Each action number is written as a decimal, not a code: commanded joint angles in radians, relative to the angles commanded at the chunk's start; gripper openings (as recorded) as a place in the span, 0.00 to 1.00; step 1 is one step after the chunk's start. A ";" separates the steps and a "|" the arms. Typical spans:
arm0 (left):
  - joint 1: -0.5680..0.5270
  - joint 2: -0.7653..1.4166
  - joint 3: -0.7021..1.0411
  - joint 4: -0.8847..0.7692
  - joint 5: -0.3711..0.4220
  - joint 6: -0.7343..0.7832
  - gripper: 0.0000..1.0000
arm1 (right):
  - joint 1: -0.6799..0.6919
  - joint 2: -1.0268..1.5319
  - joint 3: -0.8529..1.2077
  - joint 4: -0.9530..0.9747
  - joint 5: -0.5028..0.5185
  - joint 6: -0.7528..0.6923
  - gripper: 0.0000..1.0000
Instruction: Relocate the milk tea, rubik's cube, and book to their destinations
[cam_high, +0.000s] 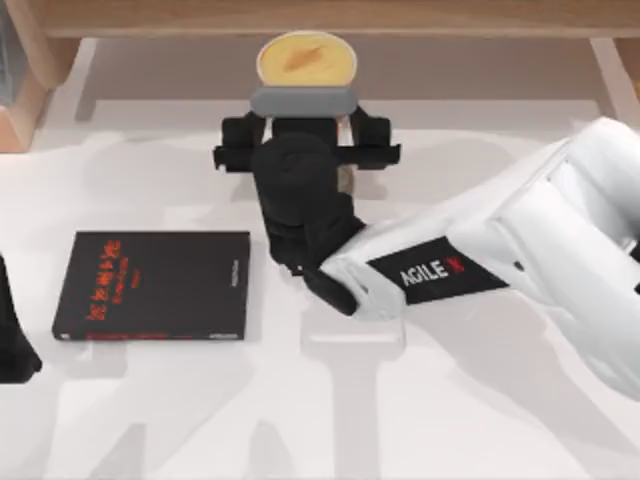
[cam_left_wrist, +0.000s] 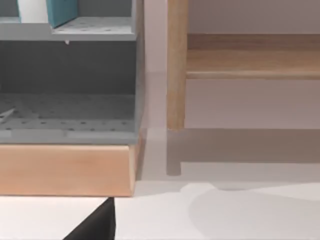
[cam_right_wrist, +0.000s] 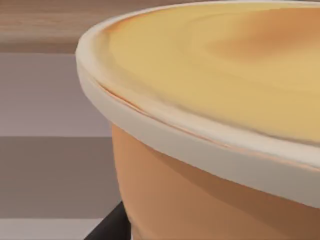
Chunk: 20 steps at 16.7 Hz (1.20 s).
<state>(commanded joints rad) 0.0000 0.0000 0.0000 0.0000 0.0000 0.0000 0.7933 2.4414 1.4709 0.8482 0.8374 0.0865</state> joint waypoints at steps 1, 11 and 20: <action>0.000 0.000 0.000 0.000 0.000 0.000 1.00 | 0.000 0.000 0.000 0.000 0.000 0.000 1.00; 0.000 0.000 0.000 0.000 0.000 0.000 1.00 | 0.008 -0.009 -0.016 0.007 0.008 0.000 1.00; 0.000 0.000 0.000 0.000 0.000 0.000 1.00 | 0.044 -0.055 -0.113 0.043 0.046 0.009 1.00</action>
<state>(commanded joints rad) 0.0000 0.0000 0.0000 0.0000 0.0000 0.0000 0.8377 2.3859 1.3579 0.8913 0.8836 0.0953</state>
